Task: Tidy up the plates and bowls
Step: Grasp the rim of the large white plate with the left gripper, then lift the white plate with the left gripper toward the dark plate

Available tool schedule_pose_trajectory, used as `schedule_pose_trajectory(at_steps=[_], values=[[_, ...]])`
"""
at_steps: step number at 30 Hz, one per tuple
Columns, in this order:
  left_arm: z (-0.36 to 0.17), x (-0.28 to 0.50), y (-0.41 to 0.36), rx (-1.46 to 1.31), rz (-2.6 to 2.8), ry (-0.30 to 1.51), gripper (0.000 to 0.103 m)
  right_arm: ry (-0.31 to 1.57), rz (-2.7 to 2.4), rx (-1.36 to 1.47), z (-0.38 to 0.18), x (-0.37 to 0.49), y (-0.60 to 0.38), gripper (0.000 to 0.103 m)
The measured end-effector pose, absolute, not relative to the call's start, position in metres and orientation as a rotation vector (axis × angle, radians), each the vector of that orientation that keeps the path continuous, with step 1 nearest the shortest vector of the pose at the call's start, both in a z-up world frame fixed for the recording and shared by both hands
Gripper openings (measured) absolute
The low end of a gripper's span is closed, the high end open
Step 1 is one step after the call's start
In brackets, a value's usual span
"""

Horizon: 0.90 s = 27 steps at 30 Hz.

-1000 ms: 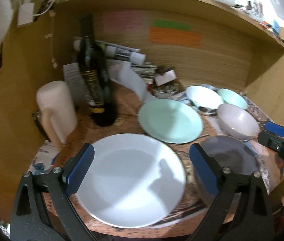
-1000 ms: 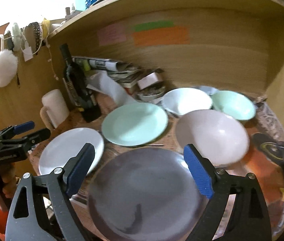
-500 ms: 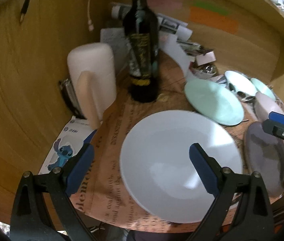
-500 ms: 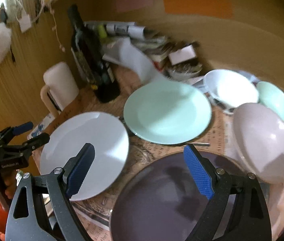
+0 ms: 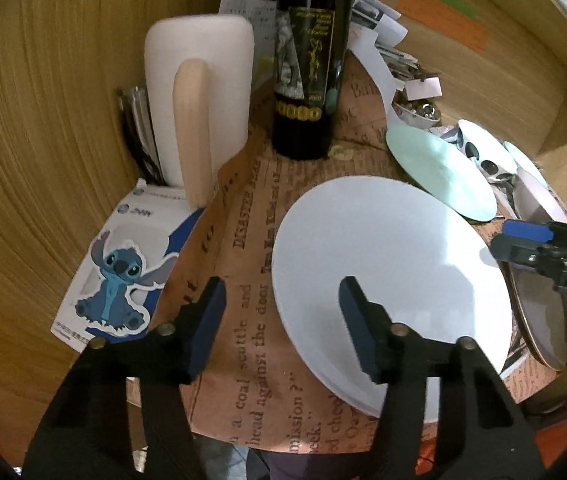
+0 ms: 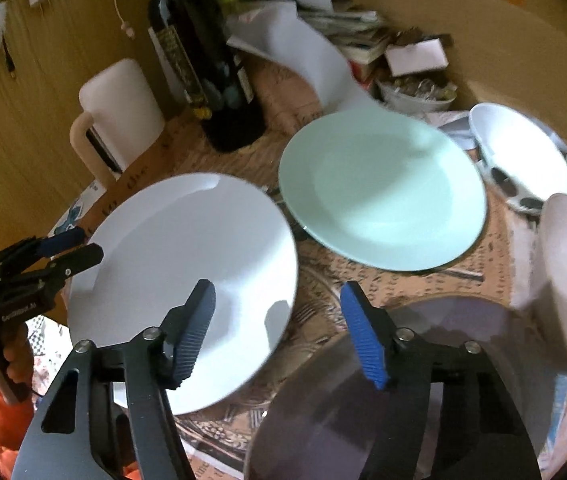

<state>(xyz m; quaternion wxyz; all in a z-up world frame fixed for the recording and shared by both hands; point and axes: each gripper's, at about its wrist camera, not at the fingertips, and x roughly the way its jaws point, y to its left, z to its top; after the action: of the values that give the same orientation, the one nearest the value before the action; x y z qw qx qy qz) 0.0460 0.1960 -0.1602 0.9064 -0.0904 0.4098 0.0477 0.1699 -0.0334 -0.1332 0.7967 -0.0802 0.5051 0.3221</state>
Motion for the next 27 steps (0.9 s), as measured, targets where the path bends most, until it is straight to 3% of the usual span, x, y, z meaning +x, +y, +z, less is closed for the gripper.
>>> schedule_pose_trajectory(at_steps=[5,7,9,14,27], values=[[-0.164,0.049,0.202,-0.225,0.08,0.873,0.046,1.112,0.69,-0.165,-0.14,0.173,-0.028,0.047],[-0.165,0.051,0.204,-0.237,0.062,0.887,0.035,1.132,0.691,-0.159,-0.144,0.173,-0.027,0.042],[-0.167,0.053,0.204,-0.253,0.035,0.901,0.031,1.145,0.706,-0.145,-0.147,0.174,-0.026,0.037],[-0.168,0.054,0.198,-0.254,-0.009,0.915,0.025,1.15,0.717,-0.144,-0.151,0.172,-0.023,0.034],[-0.168,0.052,0.193,-0.271,0.011,0.916,0.025,1.116,0.702,-0.171,-0.153,0.167,-0.022,0.03]])
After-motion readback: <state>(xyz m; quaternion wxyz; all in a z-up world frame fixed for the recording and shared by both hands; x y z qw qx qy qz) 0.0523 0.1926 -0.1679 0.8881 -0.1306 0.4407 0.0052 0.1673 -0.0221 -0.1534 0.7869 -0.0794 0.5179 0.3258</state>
